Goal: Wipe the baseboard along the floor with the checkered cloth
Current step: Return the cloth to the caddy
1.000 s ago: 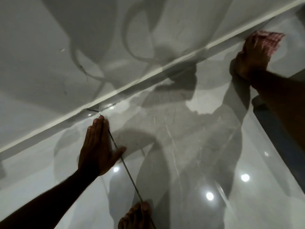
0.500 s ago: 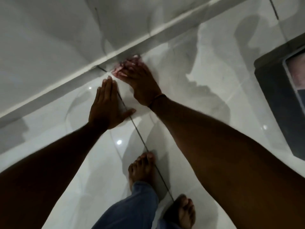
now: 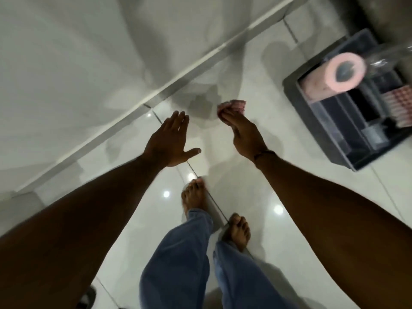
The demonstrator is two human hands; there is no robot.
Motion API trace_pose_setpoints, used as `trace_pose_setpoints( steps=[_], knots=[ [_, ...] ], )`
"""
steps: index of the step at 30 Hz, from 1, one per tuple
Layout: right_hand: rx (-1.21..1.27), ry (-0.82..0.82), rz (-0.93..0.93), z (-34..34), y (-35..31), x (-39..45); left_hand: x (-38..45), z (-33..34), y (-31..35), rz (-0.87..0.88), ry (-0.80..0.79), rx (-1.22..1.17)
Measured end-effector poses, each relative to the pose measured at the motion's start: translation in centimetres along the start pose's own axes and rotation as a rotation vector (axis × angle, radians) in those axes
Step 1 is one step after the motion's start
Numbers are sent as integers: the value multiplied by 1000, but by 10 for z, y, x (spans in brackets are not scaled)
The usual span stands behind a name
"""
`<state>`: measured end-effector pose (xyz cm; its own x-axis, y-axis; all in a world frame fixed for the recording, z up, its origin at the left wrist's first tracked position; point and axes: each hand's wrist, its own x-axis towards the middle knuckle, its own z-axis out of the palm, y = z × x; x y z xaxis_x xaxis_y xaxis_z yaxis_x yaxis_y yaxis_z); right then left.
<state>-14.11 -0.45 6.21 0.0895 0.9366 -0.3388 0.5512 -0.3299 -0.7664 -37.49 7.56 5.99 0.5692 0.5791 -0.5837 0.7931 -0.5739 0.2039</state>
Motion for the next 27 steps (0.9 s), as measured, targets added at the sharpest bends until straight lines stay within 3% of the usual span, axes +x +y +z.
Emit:
trace_pose_setpoints(
  steps=[10,16,20,23,27],
  knots=[
    [-94,512,293,-163,88,-152,36,-59,168,475,116,204],
    [125,757,534,-212,170,-188,89,-34,275,662,98,289],
    [-15,793,573,-229,239,-177,143,1,329,778,106,339],
    [-212,704,556,-227,284,-151,182,30,354,769,155,344],
    [-291,704,550,-211,326,-111,222,60,365,769,120,420]
  ],
)
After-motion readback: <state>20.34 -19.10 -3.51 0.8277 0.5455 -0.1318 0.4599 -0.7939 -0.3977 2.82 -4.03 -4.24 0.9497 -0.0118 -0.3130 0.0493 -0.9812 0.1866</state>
